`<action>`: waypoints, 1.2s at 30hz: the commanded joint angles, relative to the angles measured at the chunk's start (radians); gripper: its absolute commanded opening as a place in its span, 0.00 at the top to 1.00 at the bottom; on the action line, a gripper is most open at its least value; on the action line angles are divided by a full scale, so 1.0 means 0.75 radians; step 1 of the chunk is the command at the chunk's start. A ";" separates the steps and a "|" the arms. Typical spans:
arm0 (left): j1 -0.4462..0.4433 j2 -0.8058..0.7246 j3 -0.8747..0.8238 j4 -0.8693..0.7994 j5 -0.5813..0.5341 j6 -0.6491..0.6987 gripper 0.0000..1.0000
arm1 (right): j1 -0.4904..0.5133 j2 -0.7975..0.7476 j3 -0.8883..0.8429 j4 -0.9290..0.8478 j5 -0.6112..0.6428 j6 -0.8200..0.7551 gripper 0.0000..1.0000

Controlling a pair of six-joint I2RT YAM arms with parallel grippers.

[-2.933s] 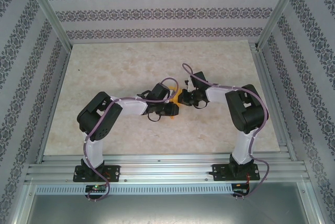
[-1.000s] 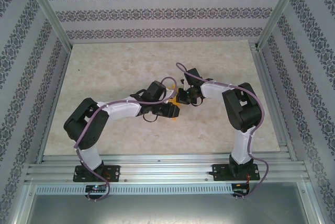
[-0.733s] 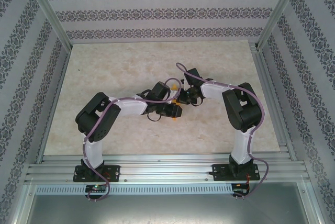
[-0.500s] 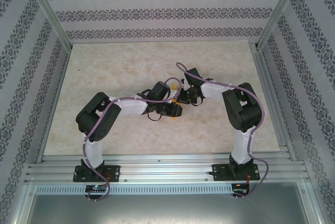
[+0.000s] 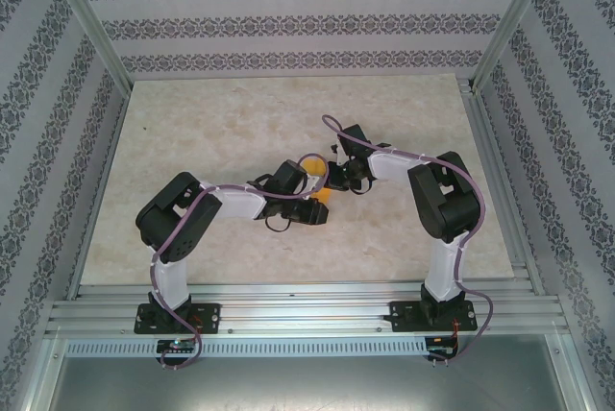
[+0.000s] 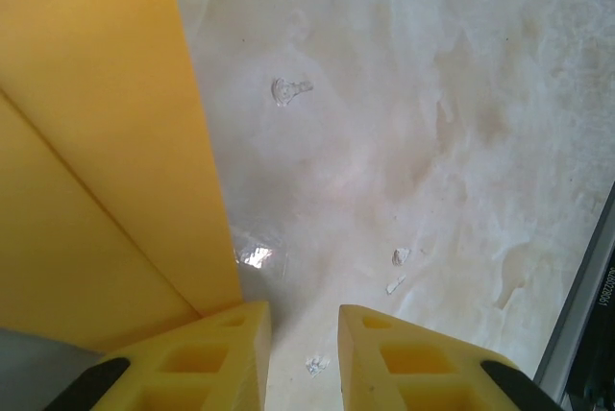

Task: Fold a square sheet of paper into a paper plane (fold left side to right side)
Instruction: Fourth fold the wing at the center of the table.

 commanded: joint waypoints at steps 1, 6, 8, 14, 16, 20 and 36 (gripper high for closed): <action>-0.032 -0.005 -0.058 -0.066 0.012 -0.016 0.73 | -0.006 0.096 -0.031 -0.111 0.205 -0.027 0.95; -0.043 -0.055 -0.101 -0.079 0.011 -0.008 0.73 | -0.006 0.094 -0.028 -0.110 0.200 -0.031 0.95; -0.042 -0.087 -0.121 -0.062 0.024 -0.016 0.73 | -0.005 0.084 -0.029 -0.096 0.189 -0.033 0.94; -0.009 -0.257 -0.109 -0.040 0.065 -0.043 0.69 | -0.006 0.001 -0.032 -0.046 0.138 -0.054 0.93; 0.032 -0.312 -0.098 -0.045 0.065 -0.045 0.67 | -0.006 -0.037 -0.040 -0.024 0.116 -0.061 0.93; 0.149 -0.369 -0.059 -0.019 0.063 -0.065 0.64 | -0.006 -0.042 -0.017 -0.029 0.089 -0.070 0.92; 0.218 0.167 0.385 -0.005 0.102 -0.237 0.78 | 0.010 0.035 -0.033 0.006 0.070 -0.062 0.93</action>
